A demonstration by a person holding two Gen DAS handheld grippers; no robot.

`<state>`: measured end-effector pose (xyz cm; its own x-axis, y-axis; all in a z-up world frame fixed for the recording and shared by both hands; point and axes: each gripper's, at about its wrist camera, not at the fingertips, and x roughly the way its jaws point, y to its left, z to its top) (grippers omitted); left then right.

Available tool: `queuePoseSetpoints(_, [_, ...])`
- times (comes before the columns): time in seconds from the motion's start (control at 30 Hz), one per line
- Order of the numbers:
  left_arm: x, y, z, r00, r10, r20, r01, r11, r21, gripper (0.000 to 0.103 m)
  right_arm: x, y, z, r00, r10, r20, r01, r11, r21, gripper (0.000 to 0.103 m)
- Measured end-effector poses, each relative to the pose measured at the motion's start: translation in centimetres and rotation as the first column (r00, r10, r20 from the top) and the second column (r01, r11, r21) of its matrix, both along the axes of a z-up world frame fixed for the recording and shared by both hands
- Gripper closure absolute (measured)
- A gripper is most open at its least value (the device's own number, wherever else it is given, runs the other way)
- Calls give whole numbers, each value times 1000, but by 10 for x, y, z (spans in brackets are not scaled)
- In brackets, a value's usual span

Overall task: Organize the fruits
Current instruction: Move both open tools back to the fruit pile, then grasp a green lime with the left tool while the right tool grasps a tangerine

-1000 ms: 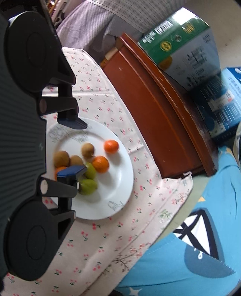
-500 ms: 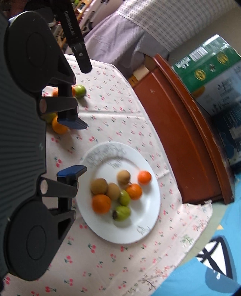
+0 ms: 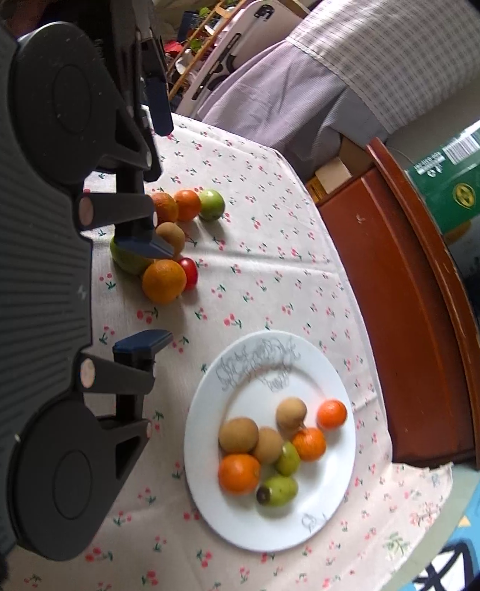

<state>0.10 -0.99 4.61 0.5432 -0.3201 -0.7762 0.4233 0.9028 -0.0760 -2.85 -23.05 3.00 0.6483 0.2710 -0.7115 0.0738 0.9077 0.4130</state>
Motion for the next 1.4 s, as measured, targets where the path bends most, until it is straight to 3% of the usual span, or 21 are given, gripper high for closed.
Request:
queuePoseSetpoints(0.23, [-13,-6,-9,997,-74,14,74,997,33,28,8,9,-7,1000,26,7,-25,1000,-11,62])
queuePoseSetpoints(0.6, [-17,-16,-13,990,-140,23,141,990,-19,32,14,11,-16,999,43,-3,-43,999,-10,74])
queuePoseSetpoints(0.77, [-20,-28,-13,978,-201,52,203,979,-35,40,6,-3,-12,1000,4,-28,-4,1000,0,74])
queuePoseSetpoints(1.0, [-23,-53,-20,951,-298,85,299,954,-1,61,-14,-31,-8,997,-42,-63,44,998,33,74])
queuePoseSetpoints(1.13, [-21,-63,-25,940,-322,109,319,947,46,64,-17,-37,-11,996,-48,-74,52,998,44,74])
queuePoseSetpoints(1.4, [-13,-63,-33,935,-343,86,341,939,39,66,-17,-39,-13,995,-60,-84,65,996,60,73])
